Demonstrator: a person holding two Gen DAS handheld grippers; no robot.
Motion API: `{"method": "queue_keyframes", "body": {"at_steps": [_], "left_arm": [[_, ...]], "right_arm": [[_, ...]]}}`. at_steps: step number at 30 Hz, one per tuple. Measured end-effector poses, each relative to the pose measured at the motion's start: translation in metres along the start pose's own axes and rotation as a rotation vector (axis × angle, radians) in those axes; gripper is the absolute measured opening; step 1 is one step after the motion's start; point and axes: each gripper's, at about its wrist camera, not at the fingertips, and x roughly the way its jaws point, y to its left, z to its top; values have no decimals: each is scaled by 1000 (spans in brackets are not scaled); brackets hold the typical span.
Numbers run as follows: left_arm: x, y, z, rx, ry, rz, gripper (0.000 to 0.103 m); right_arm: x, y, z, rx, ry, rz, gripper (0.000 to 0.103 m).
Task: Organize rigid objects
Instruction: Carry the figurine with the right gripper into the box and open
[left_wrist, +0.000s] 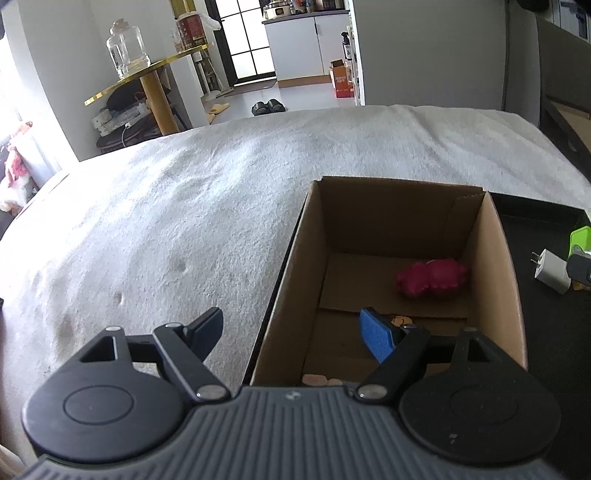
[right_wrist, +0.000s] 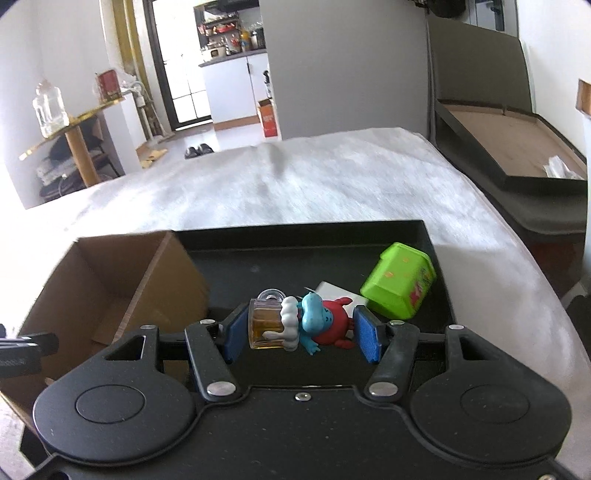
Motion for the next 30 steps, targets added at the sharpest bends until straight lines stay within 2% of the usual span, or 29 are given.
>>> {"method": "queue_keyframes", "body": {"at_steps": [8, 16, 21, 25, 30], "left_arm": [[2, 13, -2, -38, 4, -44, 80], [3, 18, -6, -31, -6, -65, 79], [4, 28, -9, -59, -8, -99, 76], [6, 33, -10, -64, -14, -110, 65], [13, 38, -12, -95, 23, -179, 38]], "right_arm": [[-6, 22, 10, -21, -36, 45, 58], [-11, 44, 12, -48, -45, 76, 58], [-13, 59, 13, -61, -54, 131, 58], [-9, 73, 14, -76, -44, 174, 58], [-6, 92, 13, -111, -43, 192, 58]]}}
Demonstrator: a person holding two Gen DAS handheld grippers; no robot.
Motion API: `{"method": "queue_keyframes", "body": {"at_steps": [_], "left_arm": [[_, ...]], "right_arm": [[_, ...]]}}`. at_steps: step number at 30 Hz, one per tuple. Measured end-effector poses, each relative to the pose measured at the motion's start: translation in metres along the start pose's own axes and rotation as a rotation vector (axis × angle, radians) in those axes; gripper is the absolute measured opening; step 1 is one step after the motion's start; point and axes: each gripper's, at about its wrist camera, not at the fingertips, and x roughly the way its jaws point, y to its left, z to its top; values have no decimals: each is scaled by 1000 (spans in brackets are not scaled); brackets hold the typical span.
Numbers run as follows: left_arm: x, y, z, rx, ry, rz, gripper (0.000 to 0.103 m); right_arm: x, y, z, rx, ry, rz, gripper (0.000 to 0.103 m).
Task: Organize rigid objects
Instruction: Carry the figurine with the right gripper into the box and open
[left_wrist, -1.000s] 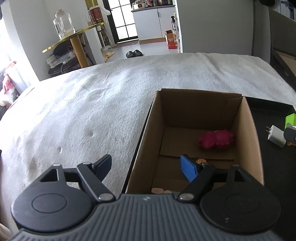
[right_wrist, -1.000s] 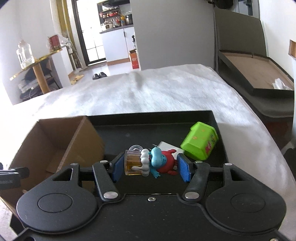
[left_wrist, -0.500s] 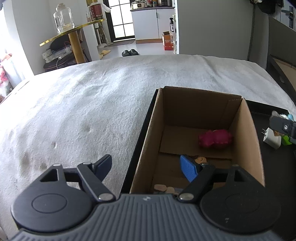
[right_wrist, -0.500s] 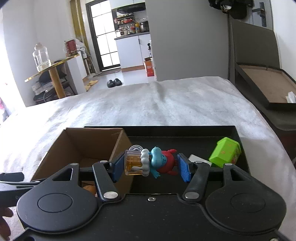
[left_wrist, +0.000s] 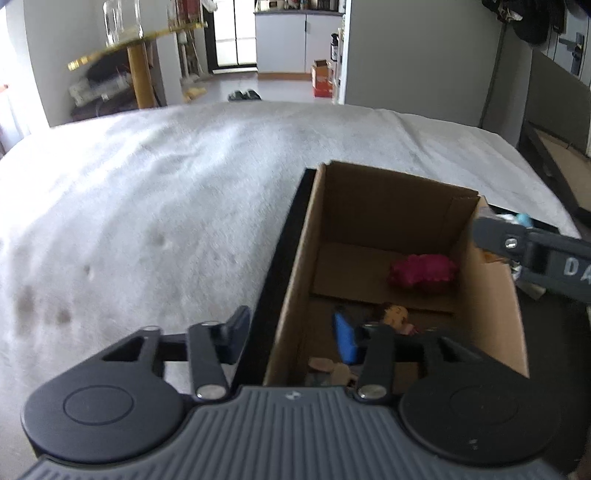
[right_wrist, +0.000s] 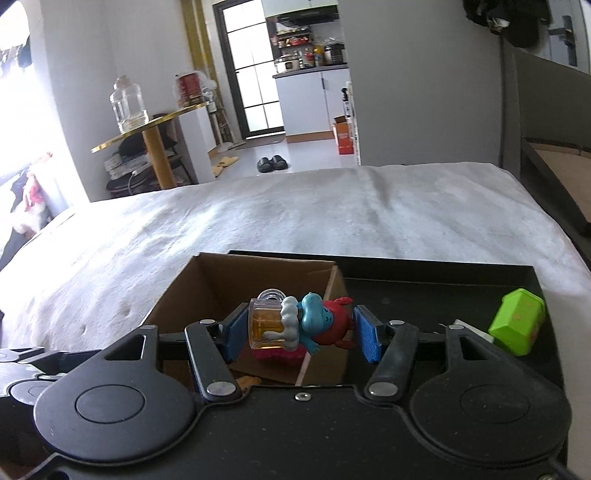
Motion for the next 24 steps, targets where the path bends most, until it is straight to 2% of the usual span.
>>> {"method": "queue_keyframes", "body": {"at_steps": [3, 8, 19, 24], "left_arm": [[1, 1, -1, -3, 3, -30, 27], [2, 7, -2, -24, 2, -36, 17], [5, 16, -2, -41, 10, -64, 14], [7, 17, -2, -35, 12, -59, 13]], "right_arm": [[4, 9, -1, -9, 21, 16, 58], [14, 21, -1, -17, 76, 26, 59], [41, 43, -6, -37, 130, 44, 59], [45, 45, -7, -17, 124, 58, 61]]}}
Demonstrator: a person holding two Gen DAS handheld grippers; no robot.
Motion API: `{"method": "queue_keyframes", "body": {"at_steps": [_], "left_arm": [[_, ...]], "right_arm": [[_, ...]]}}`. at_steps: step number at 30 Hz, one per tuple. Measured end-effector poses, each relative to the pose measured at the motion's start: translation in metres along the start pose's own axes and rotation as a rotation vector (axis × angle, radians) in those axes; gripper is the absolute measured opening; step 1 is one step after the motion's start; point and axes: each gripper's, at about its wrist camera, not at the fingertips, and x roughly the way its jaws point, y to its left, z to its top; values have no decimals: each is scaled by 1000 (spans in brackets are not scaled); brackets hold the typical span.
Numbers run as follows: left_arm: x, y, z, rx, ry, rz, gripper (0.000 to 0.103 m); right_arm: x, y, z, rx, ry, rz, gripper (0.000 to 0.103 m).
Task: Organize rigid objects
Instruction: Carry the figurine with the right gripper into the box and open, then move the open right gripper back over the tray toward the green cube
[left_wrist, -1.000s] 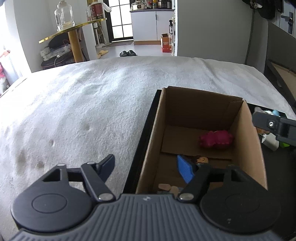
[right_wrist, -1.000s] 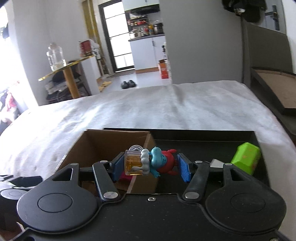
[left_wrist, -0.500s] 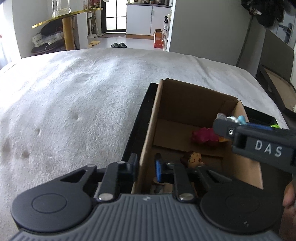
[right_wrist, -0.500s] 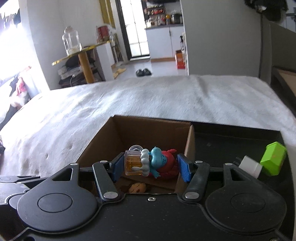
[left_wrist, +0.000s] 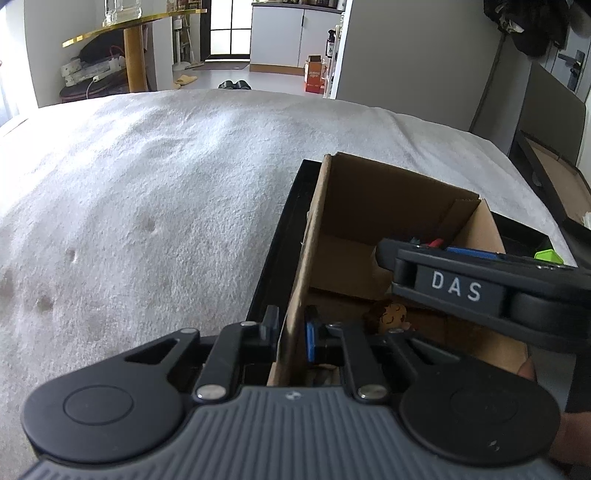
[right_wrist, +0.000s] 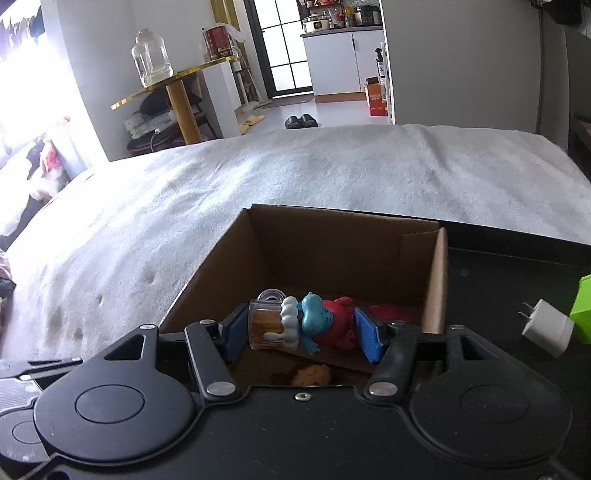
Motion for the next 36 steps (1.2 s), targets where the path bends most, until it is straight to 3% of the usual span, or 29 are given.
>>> {"method": "queue_keyframes", "body": {"at_steps": [8, 24, 28, 31, 36], "left_arm": [[-3, -2, 2, -16, 3, 20, 14], [-11, -21, 7, 33, -25, 98, 15], [-12, -29, 11, 60, -36, 126, 21], [-8, -34, 11, 70, -20, 167, 42], [-6, -41, 11, 89, -21, 192, 53]], "right_arm": [[-16, -10, -3, 26, 5, 11, 61], [-54, -45, 6, 76, -67, -8, 61], [-57, -59, 4, 98, -73, -25, 62], [-60, -70, 3, 123, -83, -38, 63], [-60, -89, -3, 147, -79, -68, 65]]}}
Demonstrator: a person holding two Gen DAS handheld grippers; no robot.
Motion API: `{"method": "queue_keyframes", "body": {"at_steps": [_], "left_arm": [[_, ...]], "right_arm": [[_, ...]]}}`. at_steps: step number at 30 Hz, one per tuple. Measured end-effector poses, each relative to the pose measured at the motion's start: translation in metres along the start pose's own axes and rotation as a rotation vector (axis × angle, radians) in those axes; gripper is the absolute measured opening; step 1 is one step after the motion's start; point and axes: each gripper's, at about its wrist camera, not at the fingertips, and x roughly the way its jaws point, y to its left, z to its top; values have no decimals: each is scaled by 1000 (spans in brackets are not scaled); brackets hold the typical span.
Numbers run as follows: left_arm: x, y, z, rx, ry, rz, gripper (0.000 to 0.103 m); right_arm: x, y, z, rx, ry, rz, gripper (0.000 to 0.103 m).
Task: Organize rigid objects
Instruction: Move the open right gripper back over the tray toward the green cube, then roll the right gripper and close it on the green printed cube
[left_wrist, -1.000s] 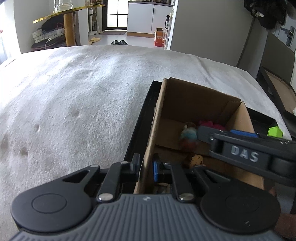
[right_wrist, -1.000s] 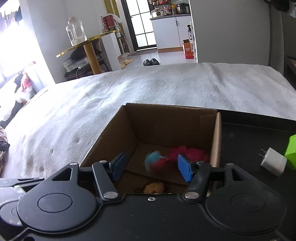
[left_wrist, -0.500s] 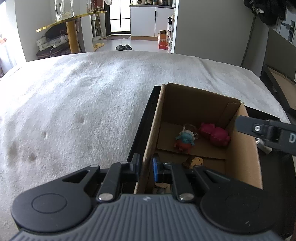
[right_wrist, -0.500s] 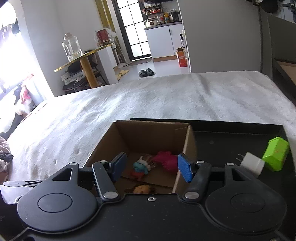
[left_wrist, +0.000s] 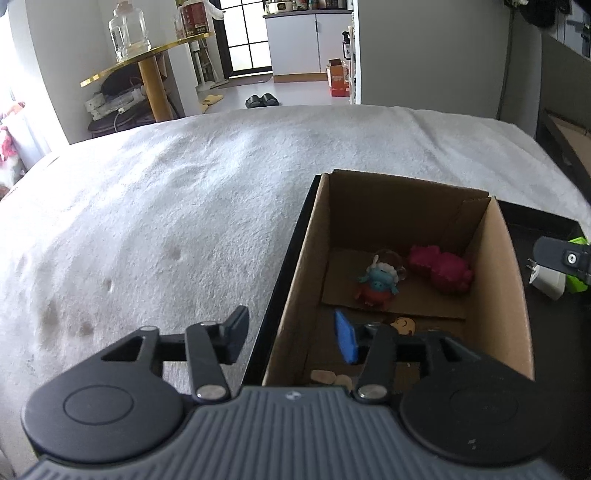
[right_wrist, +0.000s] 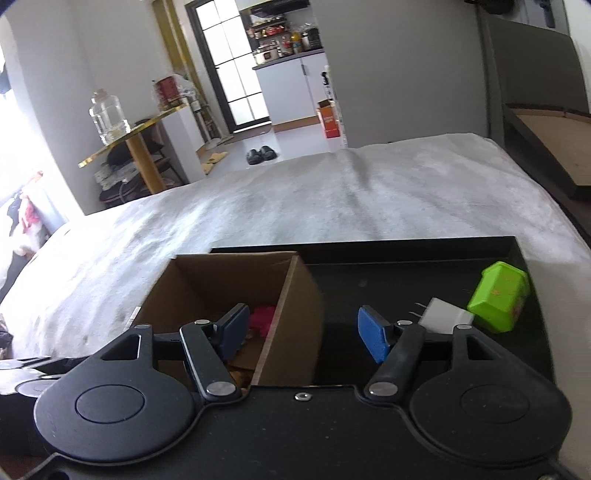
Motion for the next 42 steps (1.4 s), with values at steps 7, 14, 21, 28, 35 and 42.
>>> {"method": "queue_keyframes", "body": {"at_steps": [7, 14, 21, 28, 35, 42], "left_arm": [[-1, -11, 2, 29, -11, 43, 68], [2, -21, 2, 53, -4, 70, 72], [3, -28, 3, 63, -7, 94, 74], [7, -30, 5, 52, -4, 127, 75], [12, -36, 6, 62, -2, 148, 75], [15, -41, 4, 85, 13, 144, 76]], "right_arm": [[5, -20, -7, 27, 15, -26, 65], [11, -38, -15, 36, 31, -67, 65], [19, -58, -18, 69, 27, -136, 76], [22, -87, -12, 121, 2, -218, 75], [31, -114, -12, 222, 17, -227, 75], [40, -143, -17, 363, 19, -180, 86]]}}
